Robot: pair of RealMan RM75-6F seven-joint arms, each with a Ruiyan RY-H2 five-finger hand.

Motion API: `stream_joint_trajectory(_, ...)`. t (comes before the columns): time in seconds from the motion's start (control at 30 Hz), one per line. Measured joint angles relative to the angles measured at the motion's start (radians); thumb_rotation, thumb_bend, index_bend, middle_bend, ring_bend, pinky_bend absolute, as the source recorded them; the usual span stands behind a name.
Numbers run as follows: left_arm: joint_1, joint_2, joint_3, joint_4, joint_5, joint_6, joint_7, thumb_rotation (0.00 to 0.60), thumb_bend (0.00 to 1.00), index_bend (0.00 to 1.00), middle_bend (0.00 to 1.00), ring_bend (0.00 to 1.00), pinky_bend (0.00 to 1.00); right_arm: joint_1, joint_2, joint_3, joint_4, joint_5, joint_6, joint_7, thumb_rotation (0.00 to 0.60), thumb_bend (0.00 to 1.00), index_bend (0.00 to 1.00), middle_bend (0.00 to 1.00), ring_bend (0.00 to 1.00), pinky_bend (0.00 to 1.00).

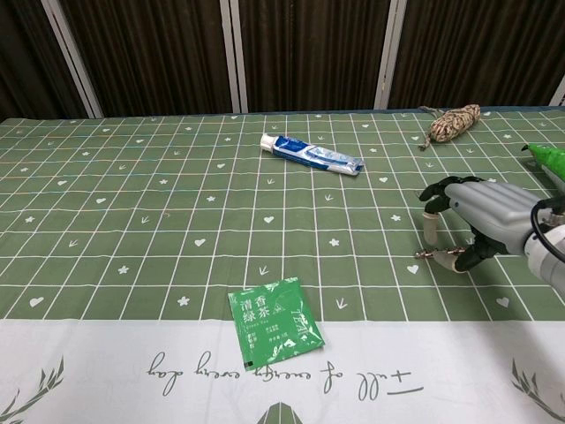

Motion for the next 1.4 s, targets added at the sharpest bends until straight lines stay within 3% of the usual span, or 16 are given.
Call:
stream_joint_trajectory(0.63,-0.001,0.001,0.000,0.000,-0.001,-0.001,-0.004,0.600,0.04,0.00,0.00,0.00,0.00,0.043,-0.047,0.009,0.060,0.058,-0.031,-0.012,0.600,0.30,0.50,0.13,0.00,0.01)
stream_joint_trajectory(0.9,-0.001,0.000,-0.001,-0.002,-0.004,-0.001,-0.003,0.600,0.04,0.00,0.00,0.00,0.00,0.048,-0.057,0.003,0.068,0.056,-0.027,-0.010,0.600,0.31,0.61,0.18,0.00,0.01)
stream_joint_trajectory(1.07,-0.001,0.001,-0.001,-0.003,-0.007,-0.003,-0.004,0.600,0.04,0.00,0.00,0.00,0.00,0.050,-0.065,0.003,0.079,0.058,-0.023,-0.003,0.600,0.32,0.62,0.18,0.00,0.01)
stream_joint_trajectory(1.27,-0.001,0.000,-0.001,-0.003,-0.005,-0.001,-0.006,0.600,0.04,0.00,0.00,0.00,0.00,0.052,-0.048,0.057,0.000,0.077,-0.002,0.037,0.600,0.32,0.62,0.18,0.00,0.01)
stream_joint_trajectory(1.4,0.000,0.000,-0.001,-0.003,-0.005,0.000,-0.005,0.600,0.05,0.00,0.00,0.00,0.00,0.058,-0.024,0.138,-0.086,0.148,0.010,0.058,0.600,0.32,0.62,0.18,0.00,0.01)
